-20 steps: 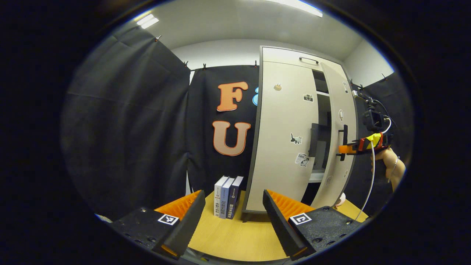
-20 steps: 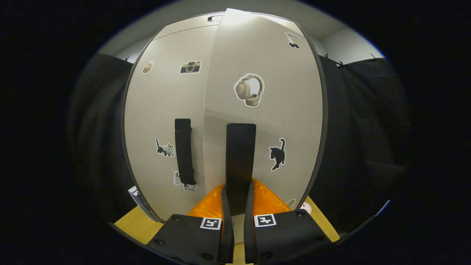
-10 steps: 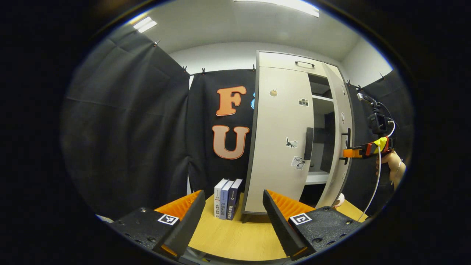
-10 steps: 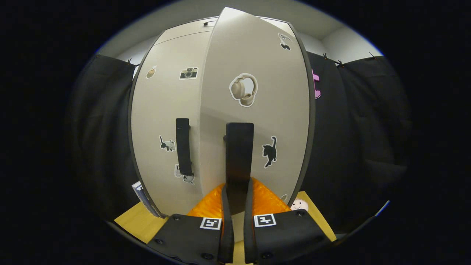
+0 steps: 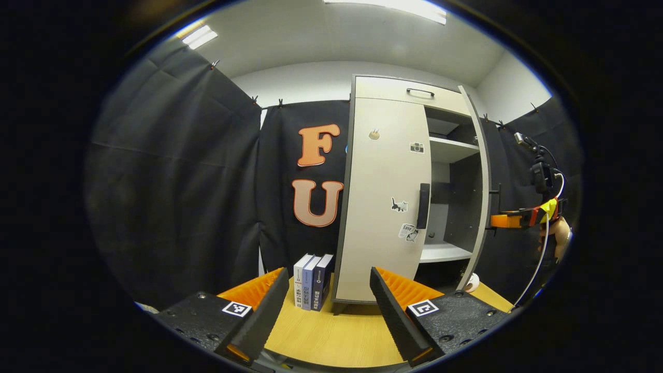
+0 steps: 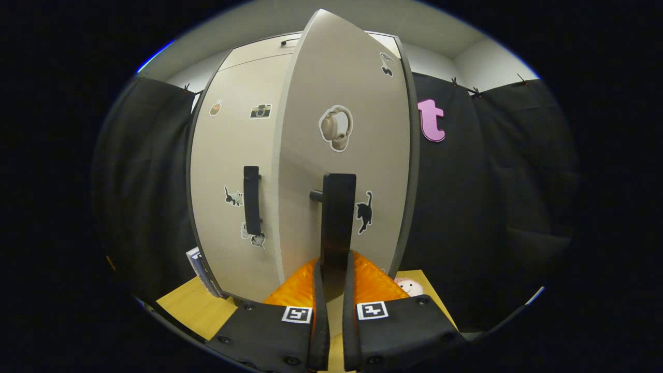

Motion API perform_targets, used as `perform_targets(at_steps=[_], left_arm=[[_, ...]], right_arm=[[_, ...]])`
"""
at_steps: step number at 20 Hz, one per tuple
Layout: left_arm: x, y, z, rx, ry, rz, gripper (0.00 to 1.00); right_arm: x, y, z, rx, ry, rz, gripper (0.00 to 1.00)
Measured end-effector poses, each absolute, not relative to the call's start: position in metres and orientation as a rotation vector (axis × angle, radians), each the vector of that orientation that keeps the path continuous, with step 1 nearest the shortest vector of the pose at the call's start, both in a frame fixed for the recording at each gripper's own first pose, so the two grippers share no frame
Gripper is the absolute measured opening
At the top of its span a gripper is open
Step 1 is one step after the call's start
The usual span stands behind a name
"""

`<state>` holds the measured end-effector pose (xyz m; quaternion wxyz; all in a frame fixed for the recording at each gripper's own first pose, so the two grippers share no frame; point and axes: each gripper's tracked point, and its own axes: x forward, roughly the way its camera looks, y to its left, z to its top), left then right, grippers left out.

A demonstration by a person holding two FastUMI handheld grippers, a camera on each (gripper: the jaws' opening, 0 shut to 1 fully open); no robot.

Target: Open the right door of the double-door shoe cabinet with the right hand, and open the left door with the left hand.

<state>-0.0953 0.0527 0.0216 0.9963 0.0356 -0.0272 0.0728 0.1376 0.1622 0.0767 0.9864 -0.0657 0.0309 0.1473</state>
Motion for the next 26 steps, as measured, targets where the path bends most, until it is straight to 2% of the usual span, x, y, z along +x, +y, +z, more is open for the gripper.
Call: perform_targets(at_steps=[6,17,26], left_arm=[[-0.091,0.033,0.024,0.07,-0.056,0.128,0.94],[-0.088,-0.003,0.024,0.072,-0.05,0.11,0.94],[-0.084,-0.026,0.028,0.089,-0.054,0.116,0.94]], right_arm=[[0.133,0.143,0.077,-0.121,0.059,0.259,0.17],[0.125,0.141,0.071,-0.089,0.084,0.303,0.16],[0.131,0.12,0.076,-0.086,0.053,0.266,0.16]])
